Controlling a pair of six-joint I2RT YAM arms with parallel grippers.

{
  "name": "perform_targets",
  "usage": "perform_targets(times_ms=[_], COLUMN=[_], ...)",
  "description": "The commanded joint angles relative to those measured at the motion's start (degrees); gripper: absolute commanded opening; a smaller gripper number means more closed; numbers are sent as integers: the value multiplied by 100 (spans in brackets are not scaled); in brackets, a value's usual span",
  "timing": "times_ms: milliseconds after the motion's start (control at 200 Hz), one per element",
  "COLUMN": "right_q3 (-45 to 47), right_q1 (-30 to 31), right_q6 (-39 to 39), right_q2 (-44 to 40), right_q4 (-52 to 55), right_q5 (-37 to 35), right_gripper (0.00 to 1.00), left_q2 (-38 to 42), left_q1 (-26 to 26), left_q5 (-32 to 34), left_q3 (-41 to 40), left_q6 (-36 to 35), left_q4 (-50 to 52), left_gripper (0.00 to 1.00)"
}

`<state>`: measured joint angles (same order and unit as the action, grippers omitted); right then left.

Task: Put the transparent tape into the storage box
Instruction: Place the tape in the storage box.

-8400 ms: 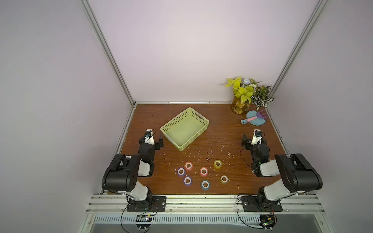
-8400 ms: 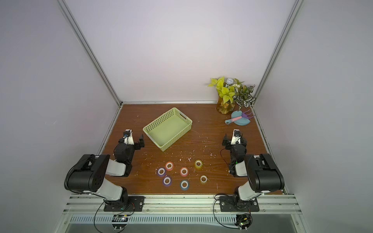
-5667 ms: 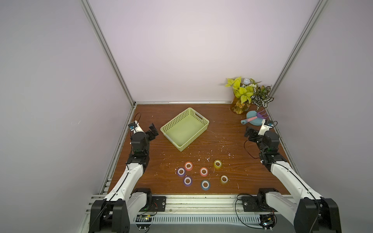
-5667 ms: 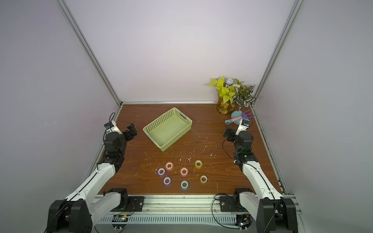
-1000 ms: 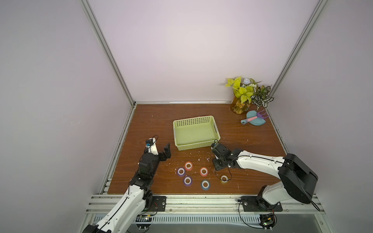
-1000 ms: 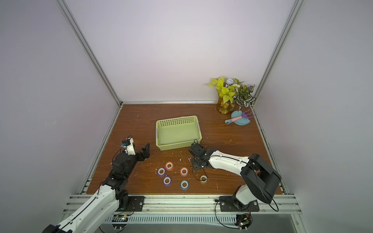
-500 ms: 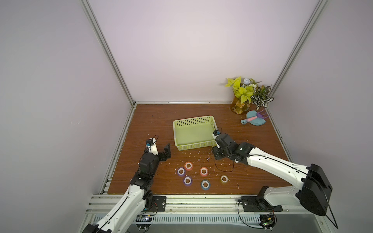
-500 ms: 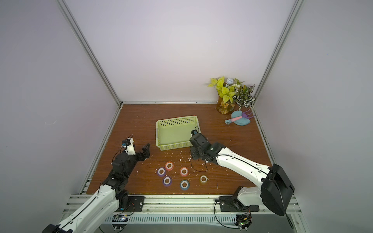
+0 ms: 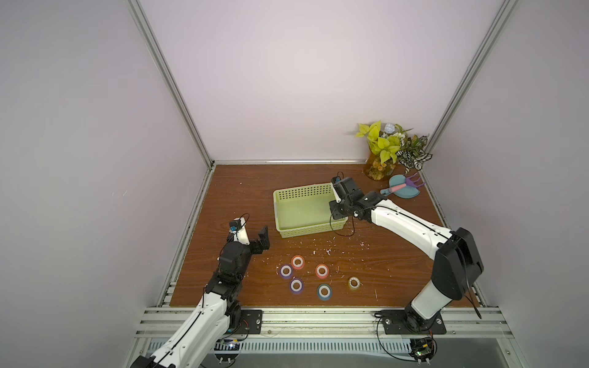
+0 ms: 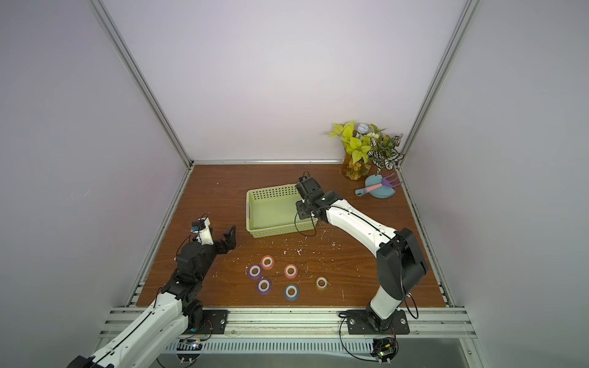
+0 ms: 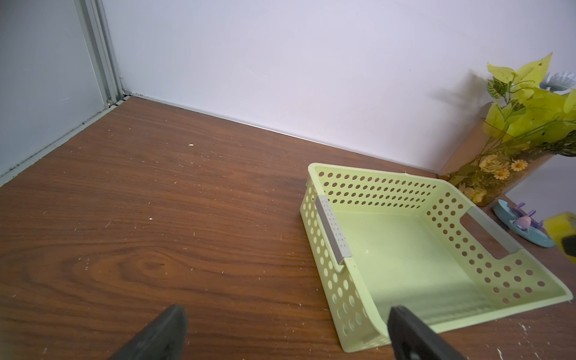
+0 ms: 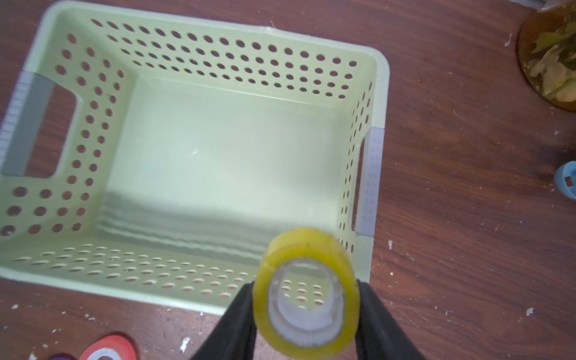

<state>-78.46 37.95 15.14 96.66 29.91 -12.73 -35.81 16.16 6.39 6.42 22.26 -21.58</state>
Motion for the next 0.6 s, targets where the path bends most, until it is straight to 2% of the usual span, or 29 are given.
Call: perform_targets(times_ms=[0, 285, 595], right_q3=[-518, -1327, -1518], right_q1=[-43, -30, -33], right_q6=[-263, -417, -492], right_q2=[257, 1181, 1785], right_q4=[407, 945, 1169], right_q5=[37, 178, 45], right_gripper=[45, 45, 44], left_q2=[66, -38, -83], left_q1=[-51, -53, -53], left_q5=[81, 54, 42], left_q3=[-37, -26, -25], left_q6=[-46, -55, -49], left_q4=[-60, -105, -122], left_gripper=[99, 99, 99])
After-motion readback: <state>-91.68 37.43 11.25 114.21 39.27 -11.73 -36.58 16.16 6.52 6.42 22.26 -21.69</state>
